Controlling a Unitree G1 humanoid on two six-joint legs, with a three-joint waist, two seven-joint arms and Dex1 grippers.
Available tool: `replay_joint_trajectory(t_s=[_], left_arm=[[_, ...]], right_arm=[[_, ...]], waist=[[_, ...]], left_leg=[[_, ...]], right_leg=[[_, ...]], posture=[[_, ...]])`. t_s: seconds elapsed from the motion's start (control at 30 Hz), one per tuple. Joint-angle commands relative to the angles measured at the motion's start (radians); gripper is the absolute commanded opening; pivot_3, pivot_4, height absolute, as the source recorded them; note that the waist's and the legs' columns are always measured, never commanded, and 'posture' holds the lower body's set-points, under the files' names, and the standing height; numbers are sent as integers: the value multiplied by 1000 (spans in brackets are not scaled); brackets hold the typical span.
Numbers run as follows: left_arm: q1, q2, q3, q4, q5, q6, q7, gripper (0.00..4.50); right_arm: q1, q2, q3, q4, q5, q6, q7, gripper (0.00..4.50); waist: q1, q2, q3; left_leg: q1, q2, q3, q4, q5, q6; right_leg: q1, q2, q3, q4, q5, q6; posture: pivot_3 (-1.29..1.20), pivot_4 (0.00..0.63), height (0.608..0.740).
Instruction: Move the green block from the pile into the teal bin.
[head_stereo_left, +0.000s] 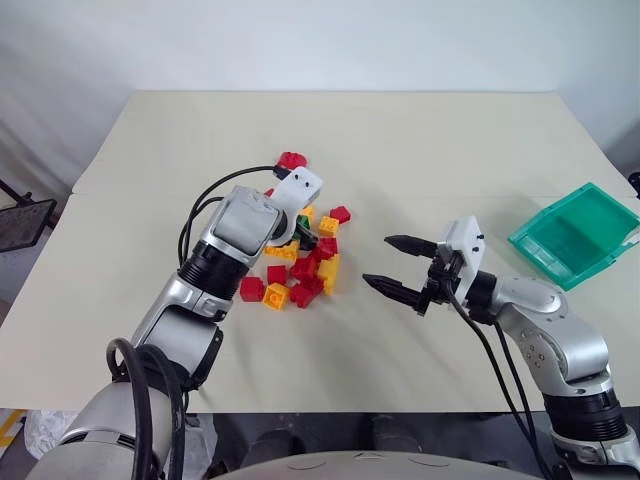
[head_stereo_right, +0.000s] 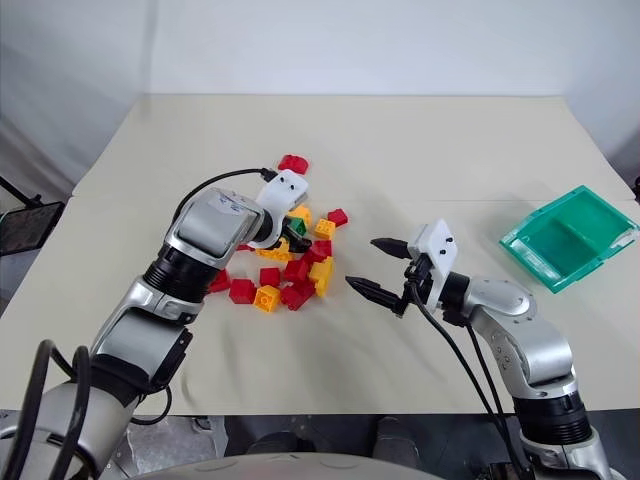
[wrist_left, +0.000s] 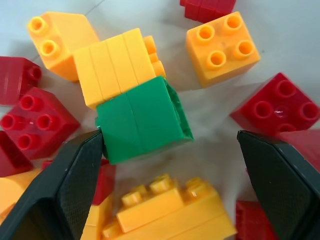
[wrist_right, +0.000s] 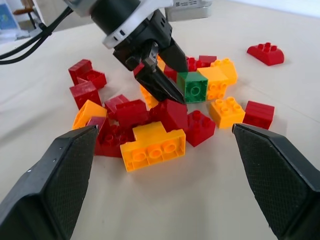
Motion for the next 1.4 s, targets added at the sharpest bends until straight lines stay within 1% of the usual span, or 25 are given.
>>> replay_joint_trajectory(t_s=[0.03, 0.17, 0.27, 0.37, 0.5, 0.6, 0.7, 0.77, 1.0, 1.1, 1.27, 1.3, 1.4], left_arm=[[61, 42, -7, 23, 2, 57, 9, 4438], [69, 72, 9, 26, 13, 44, 28, 4438], [60, 66, 17, 39, 11, 24, 37, 4438], [36, 31, 23, 72, 8, -7, 47, 4438], [6, -30, 31, 193, 11, -106, 57, 4438], [-26, -51, 22, 246, 22, -157, 51, 4438], [-82, -71, 40, 266, 20, -164, 49, 4438], [-113, -79, 51, 280, 19, -160, 51, 4438], [-130, -101, 39, 359, 27, -168, 45, 4438], [-135, -111, 51, 380, 31, -186, 61, 3820], [-124, -106, 60, 370, 38, -217, 67, 2328], [-121, -102, 64, 362, 38, -226, 70, 2144], [-110, -91, 97, 325, 34, -269, 90, 2146]], right_arm=[[-27, -14, -14, -7, 15, 2, 18, 4500], [-38, -11, -10, 1, 12, 4, 25, 4500], [-43, -7, -5, 6, 10, 4, 27, 4500], [-50, -4, 0, 10, 9, 5, 27, 4500], [-57, -4, 3, 18, 8, 1, 27, 4500], [-59, -5, 3, 20, 7, 0, 27, 4500], [-58, -7, 1, 18, 8, 1, 26, 4500], [-57, -8, 0, 16, 7, 2, 25, 4500], [-59, -6, 2, 18, 4, 2, 21, 4500], [-60, -6, 2, 19, 4, 2, 21, 4500], [-62, -4, 3, 22, 1, -2, 21, 4500], [-61, -5, 2, 21, 1, -2, 21, 4500], [-60, -4, 1, 18, 1, -2, 18, 4500]], waist=[[-5, 0, 0], [-9, 0, 0], [-9, 0, 0], [-6, 0, 0], [0, 0, 0], [2, 0, 0], [18, -1, 1], [22, -2, 1], [23, -3, 2], [24, -3, 2], [21, -3, 2], [21, -3, 2], [21, -3, 2]], left_leg=[[0, 0, 0, 0, 0, 0], [1, 2, 1, -1, -1, -1], [1, 2, 2, -1, -1, -1], [1, 2, 2, -1, -1, -1], [0, 2, 2, 0, -1, -1], [0, 2, 2, 0, -1, -1], [-1, 2, 2, 1, -1, -1], [-3, 1, 1, 2, 0, -1], [-9, 0, 1, 1, 0, 0], [-10, 0, 0, 2, 0, 1], [-10, -1, 0, 3, 1, 1], [-10, 0, 0, 3, 1, 1], [-10, 0, 0, 3, 1, 1]], right_leg=[[0, 0, 0, 0, 0, 0], [-1, 2, 1, 0, 0, 0], [-1, 2, 1, 0, 0, 0], [-1, 2, 1, 0, 0, 0], [-1, 2, 1, 0, 0, 0], [-1, 2, 0, -1, 0, 0], [-1, 2, 0, 0, 0, -1], [-2, 2, 0, -2, 2, 0], [-6, 2, -2, -3, 2, 1], [-6, 1, -3, -4, 3, 1], [-6, 1, -2, -3, 3, 2], [-6, 1, -2, -3, 3, 2], [-6, 1, -2, -3, 3, 2]], posture=[[0, 150, 740], [0, 150, 740], [0, 150, 740], [0, 150, 740], [0, 150, 740], [0, 150, 740], [0, 150, 740], [0, 150, 740], [0, 150, 740], [0, 150, 740], [0, 150, 740], [0, 150, 740], [0, 150, 740]])
